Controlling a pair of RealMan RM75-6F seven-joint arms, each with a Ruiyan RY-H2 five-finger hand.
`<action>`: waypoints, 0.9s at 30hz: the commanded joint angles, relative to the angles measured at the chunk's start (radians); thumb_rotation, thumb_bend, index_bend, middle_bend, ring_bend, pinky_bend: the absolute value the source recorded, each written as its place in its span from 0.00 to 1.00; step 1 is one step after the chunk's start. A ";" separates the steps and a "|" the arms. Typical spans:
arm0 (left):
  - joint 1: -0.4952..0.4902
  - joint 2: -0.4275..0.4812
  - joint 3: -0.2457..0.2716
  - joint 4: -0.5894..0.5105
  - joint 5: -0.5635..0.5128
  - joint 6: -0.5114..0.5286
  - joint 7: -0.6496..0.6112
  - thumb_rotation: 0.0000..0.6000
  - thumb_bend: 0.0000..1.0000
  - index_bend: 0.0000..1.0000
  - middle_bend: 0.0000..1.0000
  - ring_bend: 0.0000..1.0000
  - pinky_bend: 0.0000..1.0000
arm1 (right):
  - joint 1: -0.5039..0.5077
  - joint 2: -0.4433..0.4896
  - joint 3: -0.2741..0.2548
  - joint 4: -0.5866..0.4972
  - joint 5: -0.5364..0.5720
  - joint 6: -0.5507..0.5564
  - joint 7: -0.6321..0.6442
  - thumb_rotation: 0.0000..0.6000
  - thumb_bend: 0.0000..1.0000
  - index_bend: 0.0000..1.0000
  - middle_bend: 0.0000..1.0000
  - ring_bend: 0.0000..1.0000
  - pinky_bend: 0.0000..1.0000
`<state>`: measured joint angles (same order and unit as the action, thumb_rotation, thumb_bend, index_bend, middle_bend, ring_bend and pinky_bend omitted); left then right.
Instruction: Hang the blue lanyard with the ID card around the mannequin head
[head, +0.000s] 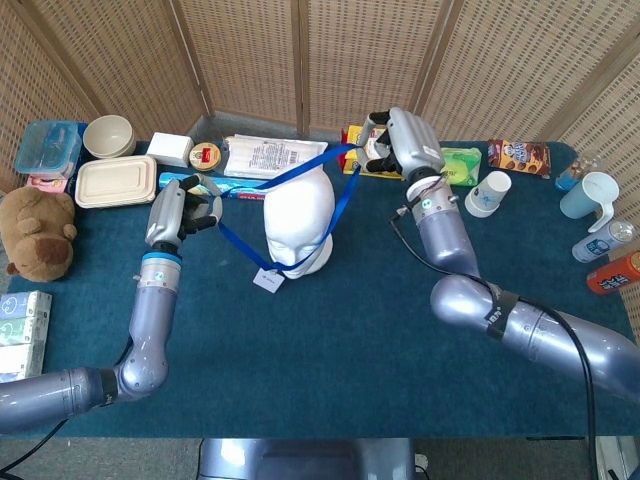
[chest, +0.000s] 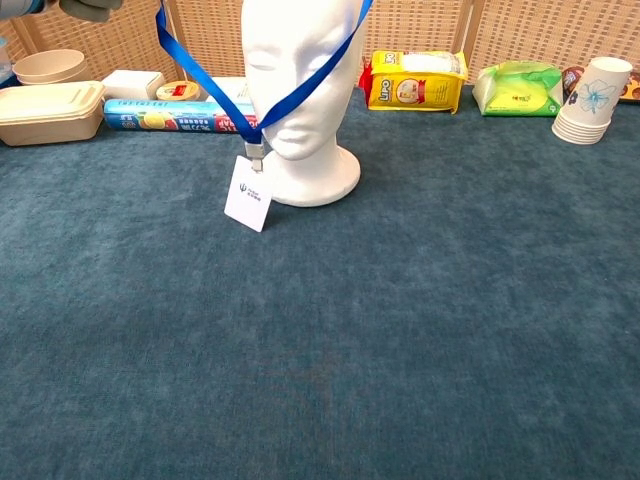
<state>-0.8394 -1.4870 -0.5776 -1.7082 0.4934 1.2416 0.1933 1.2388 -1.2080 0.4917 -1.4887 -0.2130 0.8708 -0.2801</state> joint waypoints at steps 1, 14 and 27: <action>0.001 -0.001 -0.004 0.005 -0.004 -0.004 -0.005 1.00 0.48 0.56 1.00 1.00 1.00 | 0.006 -0.009 -0.003 0.010 -0.002 0.002 -0.006 1.00 0.46 0.64 1.00 1.00 1.00; 0.008 -0.002 0.016 0.026 0.026 0.010 0.006 0.93 0.36 0.56 0.92 0.91 0.99 | 0.037 -0.068 -0.024 0.079 -0.021 0.005 -0.056 1.00 0.43 0.57 0.86 0.95 0.98; 0.010 0.035 0.044 0.001 0.054 0.007 0.065 0.67 0.18 0.13 0.08 0.00 0.17 | 0.050 -0.081 -0.038 0.130 0.007 -0.091 -0.065 1.00 0.36 0.24 0.34 0.33 0.39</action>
<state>-0.8298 -1.4528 -0.5343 -1.7064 0.5466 1.2470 0.2591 1.2891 -1.2883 0.4540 -1.3593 -0.2048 0.7811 -0.3464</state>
